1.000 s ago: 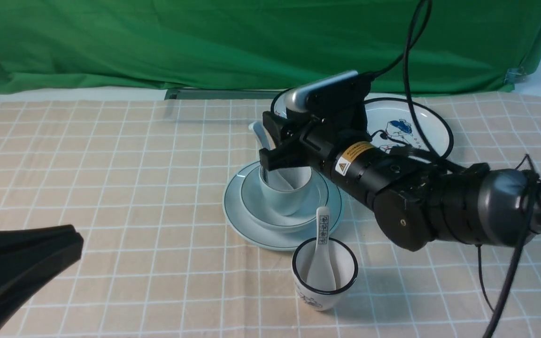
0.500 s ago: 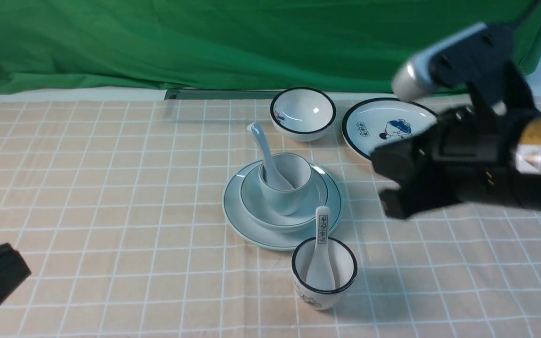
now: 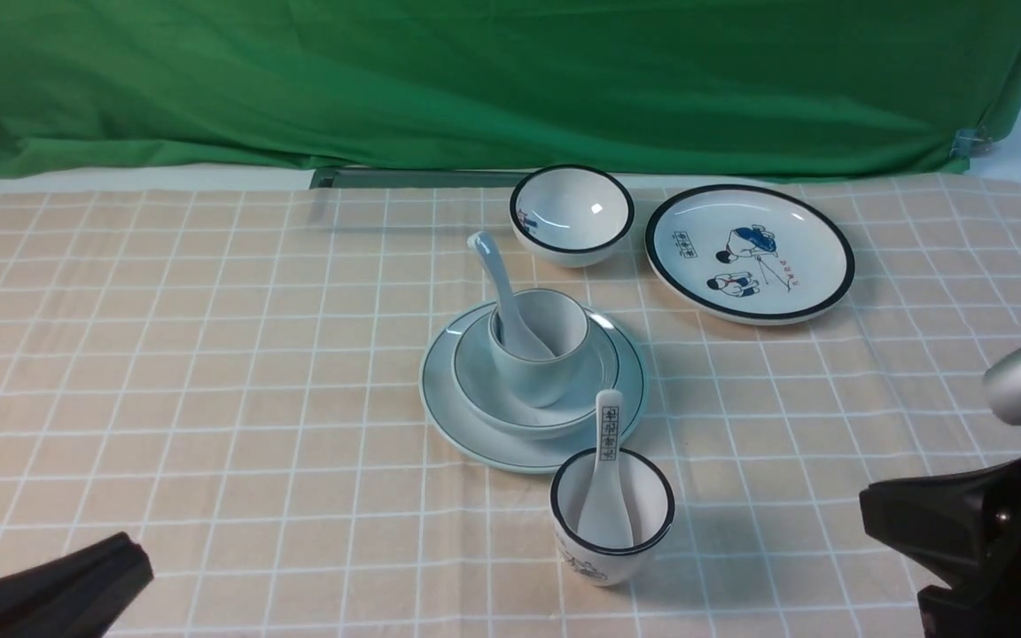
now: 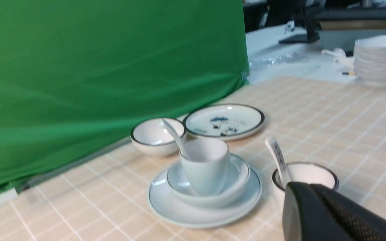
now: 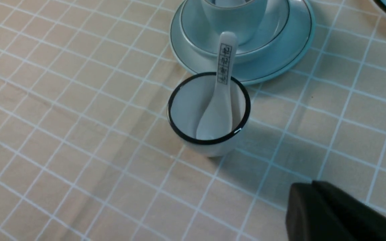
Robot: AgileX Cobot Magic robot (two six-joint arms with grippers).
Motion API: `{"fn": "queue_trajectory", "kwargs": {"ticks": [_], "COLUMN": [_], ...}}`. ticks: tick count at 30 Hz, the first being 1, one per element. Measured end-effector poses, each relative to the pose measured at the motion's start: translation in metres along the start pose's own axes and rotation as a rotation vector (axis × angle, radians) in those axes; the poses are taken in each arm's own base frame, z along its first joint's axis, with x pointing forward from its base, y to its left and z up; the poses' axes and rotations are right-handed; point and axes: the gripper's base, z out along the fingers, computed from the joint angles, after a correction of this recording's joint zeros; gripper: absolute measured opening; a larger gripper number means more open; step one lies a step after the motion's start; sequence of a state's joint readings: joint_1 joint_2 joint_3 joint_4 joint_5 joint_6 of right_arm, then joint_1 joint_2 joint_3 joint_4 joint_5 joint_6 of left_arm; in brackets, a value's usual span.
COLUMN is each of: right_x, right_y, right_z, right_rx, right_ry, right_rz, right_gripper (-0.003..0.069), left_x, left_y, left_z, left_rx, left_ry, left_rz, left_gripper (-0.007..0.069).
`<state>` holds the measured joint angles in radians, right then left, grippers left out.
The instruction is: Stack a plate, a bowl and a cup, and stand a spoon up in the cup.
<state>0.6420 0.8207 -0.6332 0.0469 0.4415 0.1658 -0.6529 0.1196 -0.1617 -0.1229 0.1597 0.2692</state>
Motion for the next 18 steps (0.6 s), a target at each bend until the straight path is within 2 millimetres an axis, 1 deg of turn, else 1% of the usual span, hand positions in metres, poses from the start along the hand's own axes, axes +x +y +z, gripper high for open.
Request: {"fn": "queue_trajectory", "kwargs": {"ticks": [4,6,7,10,11,12,13,14,15,17,18], "right_x": [0.001,0.001,0.005,0.032,0.043,0.052,0.058,0.076,0.092,0.119,0.130], "right_y": [-0.002,-0.008,-0.018,-0.038,-0.042,-0.046,-0.047,-0.053,-0.056,-0.059,-0.061], "right_z": [-0.001,-0.004,-0.008,-0.020,-0.019,-0.023,-0.021,-0.025,-0.023,-0.022,-0.018], "right_rx": [0.014,0.045,0.090,0.196,0.222,0.255,0.263,0.318,0.353,0.410,0.424], "right_ry": [-0.007,-0.027,-0.056,-0.154,-0.170,-0.208,-0.210,-0.277,-0.312,-0.388,-0.393], "right_rz": [-0.006,-0.001,0.009,-0.018,-0.021,-0.018,-0.015,0.000,0.012,0.036,0.044], "right_gripper": [0.0046,0.0047,0.0032,0.0018,0.0018,0.0018,0.0018,0.0018,0.0018,0.0018,0.0018], "left_x": [0.001,0.001,0.001,0.002,0.003,0.003,0.003,0.003,0.004,0.004,0.004], "left_y": [0.000,0.000,0.000,0.000,0.000,0.000,-0.001,-0.001,-0.001,-0.001,-0.001], "left_z": [0.000,0.000,0.000,0.000,0.000,0.000,0.000,0.000,0.000,0.000,0.000], "left_rx": [0.003,0.003,0.003,0.003,0.003,0.003,0.003,0.004,0.003,0.003,0.003], "left_ry": [0.012,0.013,0.013,0.014,0.016,0.017,0.018,0.019,0.020,0.019,0.019], "left_rz": [0.000,0.000,0.002,0.005,0.005,0.005,0.005,0.005,0.006,0.006,0.006], "left_gripper": [0.0001,0.0001,0.0001,0.0001,0.0001,0.0001,0.0001,0.0001,0.0001,0.0001,0.0001]}}
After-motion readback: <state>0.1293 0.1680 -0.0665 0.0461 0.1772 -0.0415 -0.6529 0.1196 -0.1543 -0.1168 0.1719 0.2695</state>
